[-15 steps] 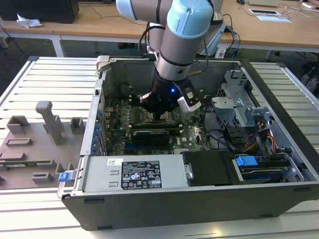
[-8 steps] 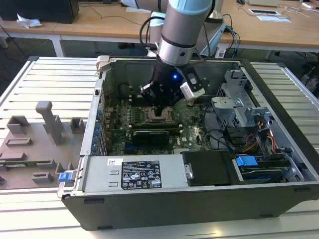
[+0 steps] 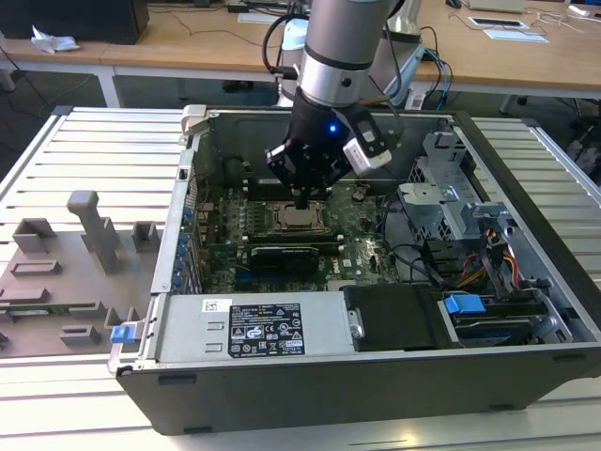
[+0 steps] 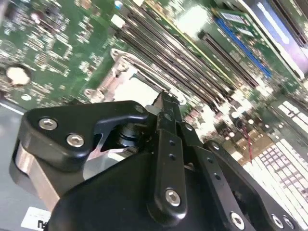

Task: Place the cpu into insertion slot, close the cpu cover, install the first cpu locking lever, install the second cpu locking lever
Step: 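Install the second cpu locking lever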

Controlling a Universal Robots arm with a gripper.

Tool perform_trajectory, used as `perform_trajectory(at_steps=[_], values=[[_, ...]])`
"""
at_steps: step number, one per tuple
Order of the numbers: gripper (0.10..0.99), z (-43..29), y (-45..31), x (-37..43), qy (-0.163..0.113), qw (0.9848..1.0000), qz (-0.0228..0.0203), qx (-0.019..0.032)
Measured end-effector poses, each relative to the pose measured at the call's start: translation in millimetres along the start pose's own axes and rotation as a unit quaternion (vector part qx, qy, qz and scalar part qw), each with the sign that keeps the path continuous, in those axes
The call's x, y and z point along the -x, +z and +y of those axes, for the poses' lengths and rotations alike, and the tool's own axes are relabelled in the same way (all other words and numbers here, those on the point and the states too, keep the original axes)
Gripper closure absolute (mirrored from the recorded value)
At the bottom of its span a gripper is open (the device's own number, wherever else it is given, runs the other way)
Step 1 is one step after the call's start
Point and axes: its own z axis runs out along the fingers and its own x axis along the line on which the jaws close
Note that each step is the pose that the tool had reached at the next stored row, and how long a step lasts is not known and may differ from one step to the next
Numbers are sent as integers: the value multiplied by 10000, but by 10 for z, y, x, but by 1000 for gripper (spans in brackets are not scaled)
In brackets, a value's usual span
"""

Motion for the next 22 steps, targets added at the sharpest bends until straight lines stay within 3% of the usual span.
perform_trajectory(at_steps=[2,4,10,12,13,15,22], values=[[980,2,1,0,1,9998,-194,-30],[980,2,1,0,1,9998,-194,-31],[980,241,2,38,3,9998,-191,-51],[980,253,-6,40,5,9998,-179,-126],[980,253,-26,38,5,9998,-177,-133],[980,255,-136,30,6,9997,-175,-147],[980,259,-298,17,10,9997,-166,-205]])
